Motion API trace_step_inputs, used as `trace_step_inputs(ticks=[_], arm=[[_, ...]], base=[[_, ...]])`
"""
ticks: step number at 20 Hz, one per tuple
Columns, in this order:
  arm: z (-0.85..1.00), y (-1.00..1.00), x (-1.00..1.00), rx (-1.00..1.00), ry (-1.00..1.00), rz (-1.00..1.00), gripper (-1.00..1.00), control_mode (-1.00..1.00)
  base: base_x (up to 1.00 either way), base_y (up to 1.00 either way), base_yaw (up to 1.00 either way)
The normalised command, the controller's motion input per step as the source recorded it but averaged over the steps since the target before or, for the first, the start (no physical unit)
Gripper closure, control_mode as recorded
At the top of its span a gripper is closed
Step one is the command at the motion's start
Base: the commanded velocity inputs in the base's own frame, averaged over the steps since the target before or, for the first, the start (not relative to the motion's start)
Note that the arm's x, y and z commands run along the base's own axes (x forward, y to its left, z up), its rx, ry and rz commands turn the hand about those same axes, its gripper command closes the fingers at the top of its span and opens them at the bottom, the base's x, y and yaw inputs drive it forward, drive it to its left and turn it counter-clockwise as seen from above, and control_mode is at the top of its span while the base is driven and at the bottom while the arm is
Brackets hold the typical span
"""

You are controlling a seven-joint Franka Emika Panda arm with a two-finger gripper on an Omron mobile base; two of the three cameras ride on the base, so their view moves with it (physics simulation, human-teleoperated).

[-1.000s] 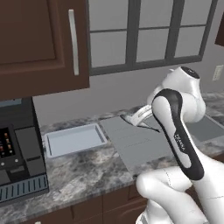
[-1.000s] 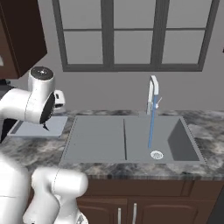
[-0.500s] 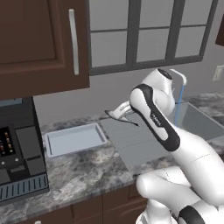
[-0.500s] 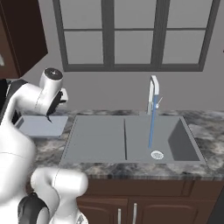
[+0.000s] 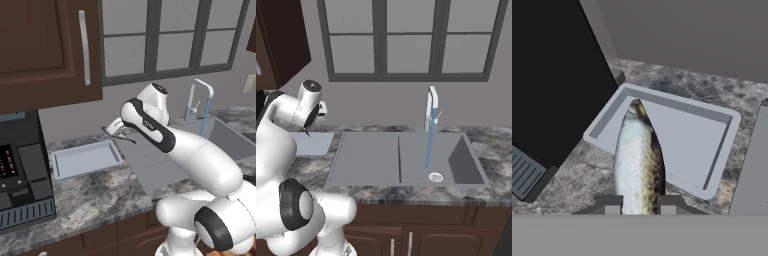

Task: Take the fish out of the fridge, briefly rinse it in the sink, and place it on the tray next to the sink.

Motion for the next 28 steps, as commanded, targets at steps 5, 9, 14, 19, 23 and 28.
trace_step_inputs(ticks=[5,9,14,19,23,28], arm=[[-0.38,0.30,0.27,0.00,0.00,0.01,1.00,-1.00],[-0.52,0.07,0.11,0.00,0.00,0.05,1.00,-1.00],[-0.49,0.00,0.12,0.00,0.00,0.07,1.00,-1.00],[-0.32,0.11,0.28,-0.01,-0.01,0.06,1.00,-1.00],[-0.26,0.33,0.44,-0.02,-0.03,0.02,1.00,-1.00],[-0.22,0.23,0.31,-0.03,-0.01,0.02,1.00,-1.00]], base=[[0.00,0.00,0.00],[0.00,0.00,0.00],[0.00,0.00,0.00],[0.00,0.00,0.00],[0.00,0.00,0.00],[0.00,0.00,0.00]])
